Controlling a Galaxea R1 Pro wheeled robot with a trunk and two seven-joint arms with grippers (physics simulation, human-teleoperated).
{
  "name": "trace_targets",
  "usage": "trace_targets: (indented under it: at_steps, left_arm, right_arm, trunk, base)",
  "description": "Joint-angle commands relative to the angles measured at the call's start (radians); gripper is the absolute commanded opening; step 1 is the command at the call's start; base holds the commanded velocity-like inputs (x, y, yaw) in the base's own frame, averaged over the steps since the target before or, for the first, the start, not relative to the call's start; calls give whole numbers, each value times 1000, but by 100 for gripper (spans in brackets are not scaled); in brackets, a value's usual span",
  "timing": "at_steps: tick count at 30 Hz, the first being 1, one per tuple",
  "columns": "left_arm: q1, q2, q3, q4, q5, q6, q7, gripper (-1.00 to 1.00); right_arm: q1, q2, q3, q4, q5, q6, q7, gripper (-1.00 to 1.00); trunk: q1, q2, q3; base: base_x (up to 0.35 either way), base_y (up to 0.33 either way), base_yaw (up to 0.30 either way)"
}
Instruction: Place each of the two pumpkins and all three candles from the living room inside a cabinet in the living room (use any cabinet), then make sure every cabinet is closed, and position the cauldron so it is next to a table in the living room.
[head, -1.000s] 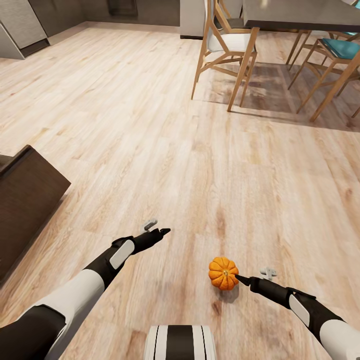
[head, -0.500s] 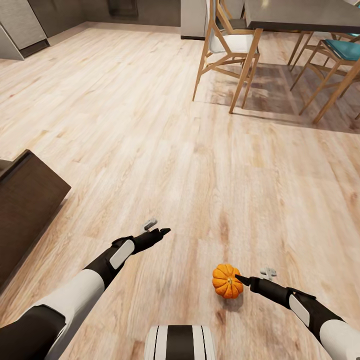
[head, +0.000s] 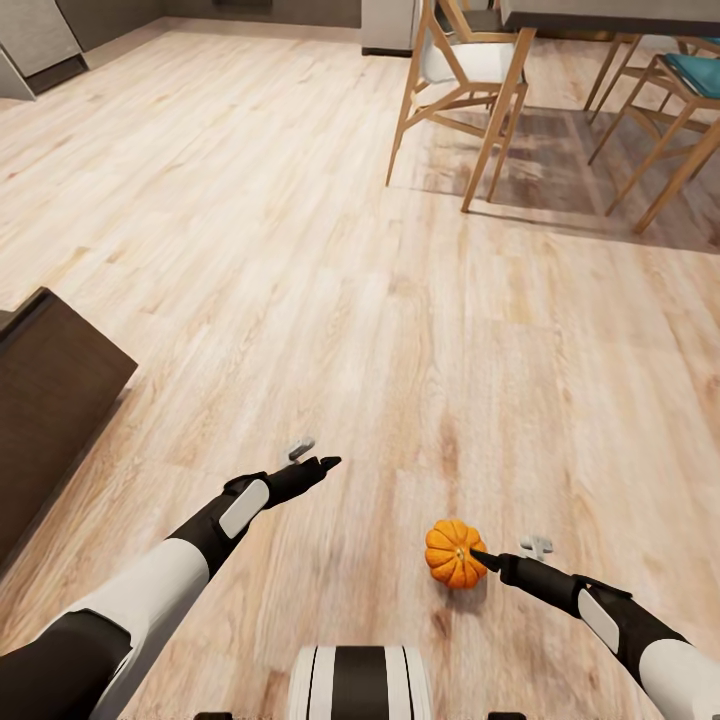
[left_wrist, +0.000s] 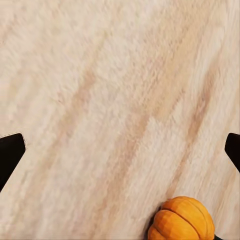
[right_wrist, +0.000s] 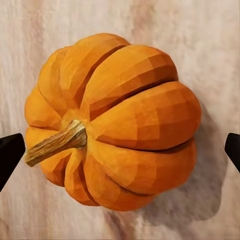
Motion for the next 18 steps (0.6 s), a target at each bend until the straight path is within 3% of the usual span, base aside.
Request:
trace_targets:
  at_steps: [1, 7, 11, 14, 18]
  left_arm:
    - [0, 0, 0, 0, 0, 0, 0, 100]
    - [0, 0, 0, 0, 0, 0, 0, 100]
    - [23, 21, -2, -22, -17, -8, 0, 100]
    - [26, 21, -1, -29, -18, -8, -1, 100]
    - [30, 41, -3, -52, -18, -8, 0, 100]
  right_arm:
    - [0, 0, 0, 0, 0, 0, 0, 100]
    - [0, 0, 0, 0, 0, 0, 0, 100]
    - [-11, 20, -13, -23, 22, 14, 11, 100]
    - [-12, 4, 3, -28, 20, -1, -4, 100]
    - [-15, -4, 8, -8, 6, -7, -26, 100]
  trunk:
    - [0, 0, -4]
    - [3, -2, -27]
    - [3, -2, -27]
    - [3, -2, -27]
    - [3, -2, -27]
  base:
    - [0, 0, 0]
    - [0, 0, 0]
    - [0, 0, 0]
    - [0, 0, 0]
    - [0, 0, 0]
